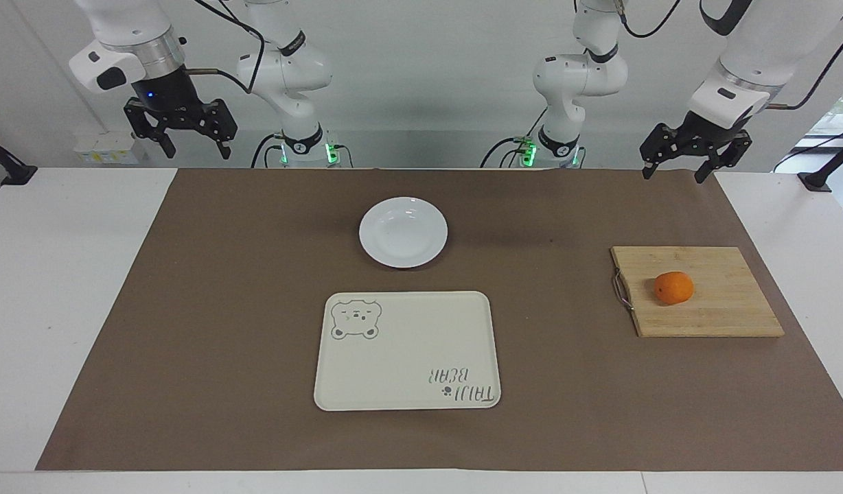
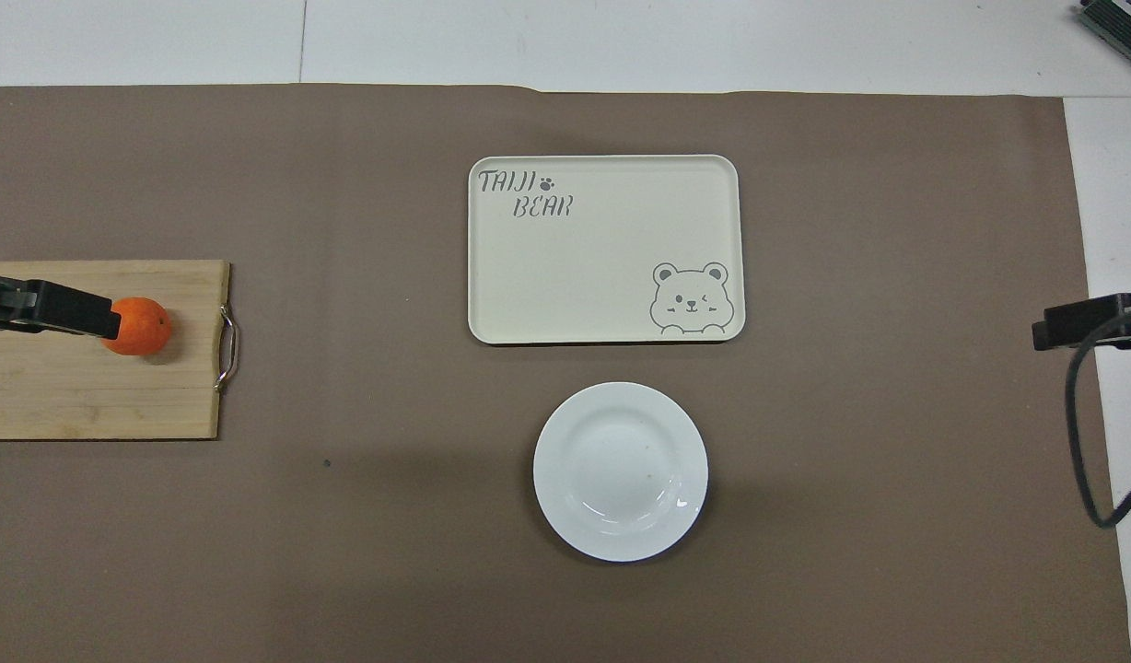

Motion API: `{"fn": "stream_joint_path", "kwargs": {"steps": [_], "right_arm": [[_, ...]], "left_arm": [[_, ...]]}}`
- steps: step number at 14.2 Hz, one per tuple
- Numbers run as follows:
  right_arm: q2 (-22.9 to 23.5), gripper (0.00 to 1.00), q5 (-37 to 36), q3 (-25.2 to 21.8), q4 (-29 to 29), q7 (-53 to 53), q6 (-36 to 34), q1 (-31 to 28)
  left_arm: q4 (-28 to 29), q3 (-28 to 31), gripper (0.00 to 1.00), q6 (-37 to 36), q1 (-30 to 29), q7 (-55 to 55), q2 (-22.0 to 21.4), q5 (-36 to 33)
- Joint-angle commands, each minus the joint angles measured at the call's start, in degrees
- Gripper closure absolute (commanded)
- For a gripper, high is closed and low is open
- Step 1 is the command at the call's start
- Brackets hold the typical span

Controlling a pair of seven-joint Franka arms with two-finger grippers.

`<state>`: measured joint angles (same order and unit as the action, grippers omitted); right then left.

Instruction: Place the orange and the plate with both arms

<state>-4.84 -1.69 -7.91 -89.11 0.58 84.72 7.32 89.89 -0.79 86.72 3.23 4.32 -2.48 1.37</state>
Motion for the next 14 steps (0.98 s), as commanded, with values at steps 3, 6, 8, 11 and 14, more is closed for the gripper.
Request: {"fn": "stream_joint_path", "kwargs": {"steps": [3, 6, 8, 11, 14], "right_arm": [[-1.49, 0.00, 0.20, 0.08, -1.68, -1.02, 0.10, -0.38], [-1.49, 0.00, 0.20, 0.08, -1.68, -1.02, 0.10, -0.38], [-1.49, 0.00, 0.20, 0.08, -1.68, -1.02, 0.10, -0.38], [-1.49, 0.00, 0.20, 0.08, -1.68, -1.02, 0.10, -0.38], [-1.49, 0.00, 0.20, 0.08, -1.68, -1.02, 0.10, -0.38]], "left_arm": [[0.38, 0.18, 0.00, -0.59, -0.41, 0.96, -0.24, -0.58], [0.47, 0.44, 0.00, -1.37, -0.41, 0.69, -0.33, -0.49], [0.29, 0.44, 0.00, -1.11, -0.41, 0.86, -0.24, -0.58], [0.29, 0.36, 0.00, -1.03, -0.33, 0.78, -0.24, -0.58], [0.38, 0.44, 0.00, -0.94, -0.41, 0.69, -0.24, -0.49]]}}
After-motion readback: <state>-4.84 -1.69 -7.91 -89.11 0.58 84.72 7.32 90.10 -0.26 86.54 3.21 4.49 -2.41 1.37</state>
